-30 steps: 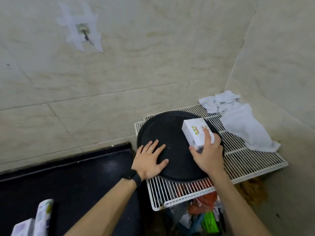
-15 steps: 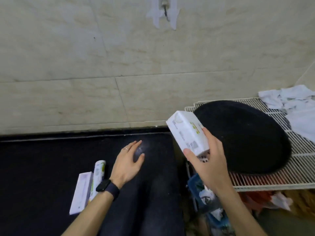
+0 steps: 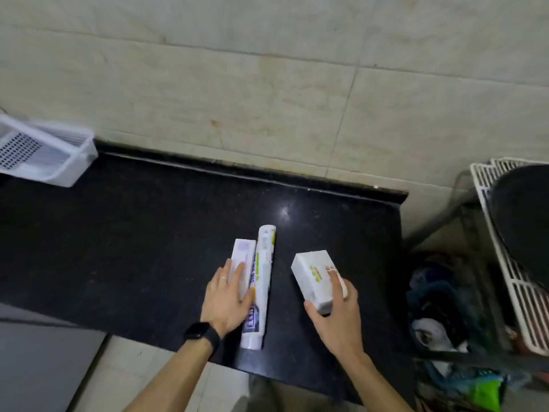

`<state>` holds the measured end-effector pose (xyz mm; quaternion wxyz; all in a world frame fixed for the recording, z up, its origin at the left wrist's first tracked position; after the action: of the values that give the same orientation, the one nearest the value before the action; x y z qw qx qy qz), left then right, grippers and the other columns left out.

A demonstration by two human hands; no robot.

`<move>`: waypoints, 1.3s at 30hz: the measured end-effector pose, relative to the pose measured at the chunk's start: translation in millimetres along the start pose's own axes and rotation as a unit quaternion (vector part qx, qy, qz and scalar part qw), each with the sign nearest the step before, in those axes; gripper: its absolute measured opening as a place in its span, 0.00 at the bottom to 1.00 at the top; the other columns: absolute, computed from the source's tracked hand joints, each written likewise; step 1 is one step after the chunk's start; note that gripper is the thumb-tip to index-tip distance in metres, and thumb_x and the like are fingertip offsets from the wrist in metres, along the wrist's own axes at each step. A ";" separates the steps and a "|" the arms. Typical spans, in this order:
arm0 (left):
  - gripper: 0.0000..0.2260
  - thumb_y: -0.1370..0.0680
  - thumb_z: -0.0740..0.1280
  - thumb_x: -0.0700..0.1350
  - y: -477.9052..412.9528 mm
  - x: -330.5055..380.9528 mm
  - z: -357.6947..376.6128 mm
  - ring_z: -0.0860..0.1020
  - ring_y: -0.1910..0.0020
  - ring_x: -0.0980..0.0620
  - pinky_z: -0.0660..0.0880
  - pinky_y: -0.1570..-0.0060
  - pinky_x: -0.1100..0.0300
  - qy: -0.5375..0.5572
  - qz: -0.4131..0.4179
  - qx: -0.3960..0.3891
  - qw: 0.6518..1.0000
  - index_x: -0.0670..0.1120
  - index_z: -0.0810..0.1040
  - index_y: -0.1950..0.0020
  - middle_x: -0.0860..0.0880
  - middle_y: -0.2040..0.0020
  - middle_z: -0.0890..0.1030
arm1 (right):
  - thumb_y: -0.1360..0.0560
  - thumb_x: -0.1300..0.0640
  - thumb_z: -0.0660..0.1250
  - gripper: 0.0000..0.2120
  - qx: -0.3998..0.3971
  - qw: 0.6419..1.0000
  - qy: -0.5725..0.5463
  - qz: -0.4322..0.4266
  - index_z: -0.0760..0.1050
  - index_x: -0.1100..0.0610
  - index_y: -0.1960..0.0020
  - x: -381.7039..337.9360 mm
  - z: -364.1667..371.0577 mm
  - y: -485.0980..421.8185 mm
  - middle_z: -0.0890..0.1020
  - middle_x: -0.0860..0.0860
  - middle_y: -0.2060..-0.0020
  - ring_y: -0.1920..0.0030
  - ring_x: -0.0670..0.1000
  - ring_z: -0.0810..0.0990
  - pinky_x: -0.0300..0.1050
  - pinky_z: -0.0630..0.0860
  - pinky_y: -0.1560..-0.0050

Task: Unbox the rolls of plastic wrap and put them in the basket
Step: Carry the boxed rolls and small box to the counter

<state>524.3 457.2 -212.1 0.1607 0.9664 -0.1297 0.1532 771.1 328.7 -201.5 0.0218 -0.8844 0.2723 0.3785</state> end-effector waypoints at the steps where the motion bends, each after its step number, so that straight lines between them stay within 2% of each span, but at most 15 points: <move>1: 0.32 0.20 0.57 0.61 -3.6 -4.9 3.6 0.52 0.21 0.42 0.53 0.23 0.49 -0.006 0.008 -0.008 1.000 0.53 0.52 0.19 0.45 0.18 0.49 | 0.29 0.42 0.74 0.47 0.011 1.000 0.016 -0.001 0.48 0.39 0.20 -2.5 9.2 -0.4 0.59 0.51 0.27 0.35 0.57 0.71 0.53 0.77 0.39; 5: 0.30 0.19 0.52 0.61 -14.7 -12.1 15.3 0.48 0.20 0.47 0.54 0.24 0.44 -0.017 0.052 -0.050 0.997 0.57 0.44 0.19 0.53 0.19 0.42 | 0.27 0.44 0.74 0.48 0.023 0.997 0.066 0.022 0.45 0.39 0.19 -0.9 38.0 1.9 0.55 0.52 0.24 0.34 0.59 0.66 0.56 0.76 0.39; 9: 0.30 0.17 0.51 0.59 -15.2 -12.9 21.2 0.52 0.21 0.47 0.57 0.25 0.46 0.011 0.068 -0.063 0.996 0.56 0.41 0.19 0.54 0.19 0.39 | 0.26 0.42 0.71 0.48 0.008 0.992 0.114 0.052 0.41 0.35 0.20 8.5 51.5 10.0 0.51 0.53 0.22 0.29 0.62 0.64 0.62 0.75 0.37; 13: 0.30 0.18 0.56 0.55 -13.6 -11.7 22.0 0.60 0.24 0.44 0.63 0.28 0.48 0.084 0.068 -0.063 0.992 0.55 0.45 0.19 0.55 0.19 0.39 | 0.26 0.37 0.68 0.46 0.003 0.985 0.164 0.057 0.39 0.36 0.20 6.4 50.9 10.6 0.48 0.53 0.20 0.24 0.63 0.57 0.63 0.65 0.28; 15: 0.31 0.19 0.59 0.56 -14.2 -12.8 19.6 0.67 0.30 0.44 0.71 0.35 0.48 0.121 0.045 -0.055 0.990 0.58 0.48 0.20 0.60 0.20 0.40 | 0.27 0.32 0.64 0.46 -0.002 0.976 0.207 0.060 0.41 0.40 0.19 1.7 47.8 10.1 0.46 0.55 0.19 0.22 0.64 0.51 0.65 0.57 0.25; 17: 0.30 0.22 0.63 0.58 -18.4 -15.8 16.9 0.72 0.34 0.43 0.76 0.42 0.47 0.151 0.016 -0.041 0.988 0.61 0.54 0.23 0.60 0.20 0.42 | 0.26 0.30 0.60 0.44 0.000 0.969 0.241 0.054 0.45 0.43 0.18 -8.6 43.4 10.3 0.46 0.56 0.19 0.21 0.63 0.46 0.65 0.51 0.23; 19: 0.30 0.24 0.67 0.57 -24.6 -20.0 16.3 0.77 0.38 0.41 0.77 0.47 0.48 0.174 -0.016 -0.036 0.984 0.62 0.58 0.26 0.55 0.20 0.45 | 0.25 0.34 0.63 0.40 0.034 0.972 0.231 0.008 0.54 0.46 0.19 -29.3 37.3 11.2 0.52 0.57 0.20 0.21 0.61 0.50 0.63 0.54 0.23; 21: 0.33 0.26 0.68 0.55 -27.2 -26.7 16.5 0.76 0.37 0.40 0.75 0.45 0.48 0.194 -0.053 -0.045 0.979 0.61 0.56 0.25 0.47 0.21 0.54 | 0.25 0.40 0.66 0.34 0.062 0.977 0.193 -0.063 0.62 0.50 0.23 -55.8 38.5 13.6 0.62 0.55 0.24 0.24 0.59 0.59 0.60 0.65 0.27; 23: 0.36 0.26 0.68 0.52 -23.0 -35.2 11.3 0.75 0.36 0.40 0.73 0.43 0.48 0.204 -0.080 -0.037 0.975 0.59 0.53 0.24 0.45 0.24 0.63 | 0.25 0.41 0.65 0.31 0.036 0.985 0.144 -0.092 0.65 0.51 0.26 -78.7 52.1 13.9 0.70 0.52 0.30 0.29 0.53 0.65 0.55 0.73 0.33; 26: 0.36 0.26 0.68 0.52 -6.9 -56.0 -0.6 0.75 0.37 0.39 0.73 0.44 0.47 0.202 -0.121 -0.020 0.972 0.59 0.51 0.24 0.44 0.26 0.65 | 0.24 0.36 0.63 0.36 -0.070 0.992 0.098 -0.030 0.60 0.53 0.23 -94.3 88.3 11.0 0.71 0.51 0.31 0.33 0.53 0.70 0.51 0.74 0.38; 29: 0.36 0.26 0.67 0.52 14.5 -83.7 -8.1 0.75 0.37 0.39 0.74 0.44 0.46 0.192 -0.164 -0.006 0.968 0.58 0.51 0.23 0.45 0.26 0.64 | 0.25 0.32 0.62 0.46 -0.145 0.976 0.161 0.015 0.52 0.59 0.20 -102.3 123.0 5.5 0.68 0.56 0.30 0.34 0.58 0.71 0.54 0.75 0.44; 31: 0.37 0.26 0.67 0.54 29.3 -101.6 -9.6 0.75 0.38 0.38 0.74 0.45 0.46 0.180 -0.196 -0.002 0.964 0.58 0.50 0.23 0.45 0.26 0.64 | 0.25 0.31 0.62 0.50 -0.165 0.965 0.197 0.045 0.46 0.62 0.20 -105.6 138.2 2.5 0.65 0.57 0.29 0.33 0.59 0.69 0.55 0.76 0.46; 34: 0.37 0.26 0.67 0.56 46.6 -120.8 -7.6 0.76 0.40 0.39 0.73 0.47 0.46 0.180 -0.236 0.004 0.955 0.59 0.50 0.23 0.45 0.27 0.65 | 0.24 0.39 0.65 0.50 -0.161 0.957 0.231 0.074 0.40 0.65 0.21 -105.0 148.8 1.3 0.64 0.59 0.29 0.33 0.60 0.69 0.56 0.77 0.47; 37: 0.37 0.27 0.66 0.56 56.9 -125.5 -4.1 0.77 0.42 0.40 0.74 0.50 0.48 0.204 -0.239 0.011 0.949 0.60 0.49 0.24 0.45 0.28 0.65 | 0.24 0.45 0.67 0.48 -0.162 0.956 0.225 0.092 0.41 0.66 0.21 -98.1 150.7 2.3 0.64 0.61 0.29 0.34 0.63 0.71 0.56 0.77 0.45; 39: 0.36 0.28 0.66 0.55 60.4 -125.4 -3.2 0.77 0.43 0.41 0.73 0.53 0.51 0.214 -0.238 0.017 0.947 0.62 0.48 0.25 0.45 0.28 0.65 | 0.26 0.45 0.70 0.45 -0.175 0.960 0.178 0.123 0.49 0.65 0.23 -91.3 150.4 -0.3 0.66 0.61 0.32 0.36 0.64 0.73 0.56 0.76 0.45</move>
<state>390.0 428.3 -235.2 0.1997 0.9164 0.1442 0.3155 620.8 408.3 -246.5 -0.2289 -0.8872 0.3080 0.2562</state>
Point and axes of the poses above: each hand's wrist, its own y-axis away from the middle knuckle, its own z-axis out of the palm, x = y × z, the point moved 7 cm from there along -y, towards the middle knuckle
